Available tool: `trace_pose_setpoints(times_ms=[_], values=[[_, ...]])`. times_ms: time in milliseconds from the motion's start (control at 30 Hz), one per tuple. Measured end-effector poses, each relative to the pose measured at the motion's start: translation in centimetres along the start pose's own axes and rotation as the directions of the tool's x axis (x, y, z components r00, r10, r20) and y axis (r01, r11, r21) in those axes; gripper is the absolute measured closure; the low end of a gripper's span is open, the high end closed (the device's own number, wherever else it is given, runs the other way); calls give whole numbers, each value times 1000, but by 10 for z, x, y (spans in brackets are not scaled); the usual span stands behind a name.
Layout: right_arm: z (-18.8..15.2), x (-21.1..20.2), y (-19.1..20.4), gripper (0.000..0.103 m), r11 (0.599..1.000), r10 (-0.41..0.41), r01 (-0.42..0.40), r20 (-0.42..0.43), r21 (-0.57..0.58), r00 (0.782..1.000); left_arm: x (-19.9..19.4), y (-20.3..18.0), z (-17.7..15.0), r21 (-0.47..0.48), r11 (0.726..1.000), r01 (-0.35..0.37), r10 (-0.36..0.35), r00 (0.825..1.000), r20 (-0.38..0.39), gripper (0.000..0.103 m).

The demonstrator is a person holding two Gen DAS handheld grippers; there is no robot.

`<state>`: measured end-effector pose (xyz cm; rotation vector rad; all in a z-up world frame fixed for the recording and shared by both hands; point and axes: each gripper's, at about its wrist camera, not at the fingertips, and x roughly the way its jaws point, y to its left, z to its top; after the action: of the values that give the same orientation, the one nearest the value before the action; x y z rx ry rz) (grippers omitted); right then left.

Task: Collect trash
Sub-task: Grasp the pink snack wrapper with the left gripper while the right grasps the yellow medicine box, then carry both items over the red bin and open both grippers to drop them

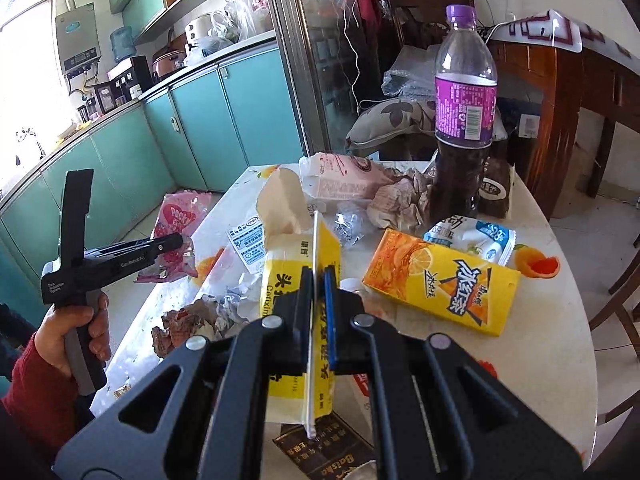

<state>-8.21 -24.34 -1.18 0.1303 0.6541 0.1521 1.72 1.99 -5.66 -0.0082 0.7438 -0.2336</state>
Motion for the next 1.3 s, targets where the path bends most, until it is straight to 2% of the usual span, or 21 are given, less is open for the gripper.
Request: trace_pose_setpoints(times_ms=[100, 267, 467, 600, 767, 1000, 1133, 1300], values=[[5, -3, 5, 97, 1000, -8, 9, 16, -17, 1000, -17, -1, 7, 45, 998, -45, 42, 997, 61, 93], [16, -6, 19, 96, 999, -11, 13, 40, -48, 999, -34, 11, 14, 46, 998, -46, 41, 994, 99, 93], [30, -4, 36, 96, 997, 29, -25, 56, -71, 998, -44, 32, 12, 12, 1000, -8, 7, 995, 100, 93], [45, 0, 55, 97, 992, 79, -72, 60, -99, 995, -48, 52, 10, -10, 1000, -25, 26, 995, 96, 93], [63, 8, 89, 97, 978, 133, -121, 60, -171, 989, -48, 83, 2, -49, 996, -72, 76, 994, 74, 93], [84, 46, 130, 96, 949, 245, -243, -13, -202, 969, -40, 125, -15, -92, 986, -139, 141, 990, 12, 93], [93, 65, 153, 96, 935, 286, -291, -51, -205, 957, -31, 145, -26, -109, 980, -166, 163, 986, -34, 93], [96, 78, 181, 96, 920, 304, -311, -67, -239, 950, -24, 162, -35, -131, 976, -172, 163, 984, -76, 93]])
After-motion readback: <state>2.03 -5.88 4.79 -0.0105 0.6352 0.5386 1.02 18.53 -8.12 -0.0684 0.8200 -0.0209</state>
